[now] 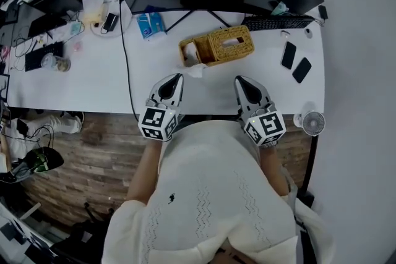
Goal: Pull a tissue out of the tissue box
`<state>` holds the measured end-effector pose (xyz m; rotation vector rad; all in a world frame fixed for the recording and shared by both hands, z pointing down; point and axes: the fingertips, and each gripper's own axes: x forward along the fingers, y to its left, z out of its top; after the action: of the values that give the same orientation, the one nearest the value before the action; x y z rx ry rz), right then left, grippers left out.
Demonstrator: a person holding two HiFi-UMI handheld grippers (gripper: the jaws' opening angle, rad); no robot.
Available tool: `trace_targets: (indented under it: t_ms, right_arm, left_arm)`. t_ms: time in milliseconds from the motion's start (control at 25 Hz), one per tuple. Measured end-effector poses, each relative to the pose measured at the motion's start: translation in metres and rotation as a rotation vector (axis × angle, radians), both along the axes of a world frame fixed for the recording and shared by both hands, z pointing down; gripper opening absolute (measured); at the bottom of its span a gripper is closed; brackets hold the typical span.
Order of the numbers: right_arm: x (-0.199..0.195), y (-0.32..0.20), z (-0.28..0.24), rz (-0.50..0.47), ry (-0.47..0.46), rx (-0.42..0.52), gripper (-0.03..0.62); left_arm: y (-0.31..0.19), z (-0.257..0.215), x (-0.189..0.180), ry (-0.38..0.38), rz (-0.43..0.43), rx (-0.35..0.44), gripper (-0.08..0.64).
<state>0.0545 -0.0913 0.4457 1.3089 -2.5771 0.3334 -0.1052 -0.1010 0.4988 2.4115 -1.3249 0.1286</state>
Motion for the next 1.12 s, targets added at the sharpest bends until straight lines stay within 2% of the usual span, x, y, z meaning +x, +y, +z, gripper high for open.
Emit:
trace_targets:
  t_ms: [360,800,1120]
  right_arm:
    - [0.002,-0.008,-0.034,0.005,-0.011,0.081,0.002]
    - [0.02,-0.013,-0.086,0.027,-0.04,0.18,0.002]
    - [0.033,-0.021,-0.119,0.065,-0.097,0.226,0.002]
  left_arm:
    - [-0.007,-0.026,-0.009,0.036,-0.04,0.047,0.014]
    - [-0.02,-0.094,-0.009,0.049,-0.046,0.196,0.014]
    - [-0.029,-0.118,-0.015,0.088,-0.054,0.219,0.014]
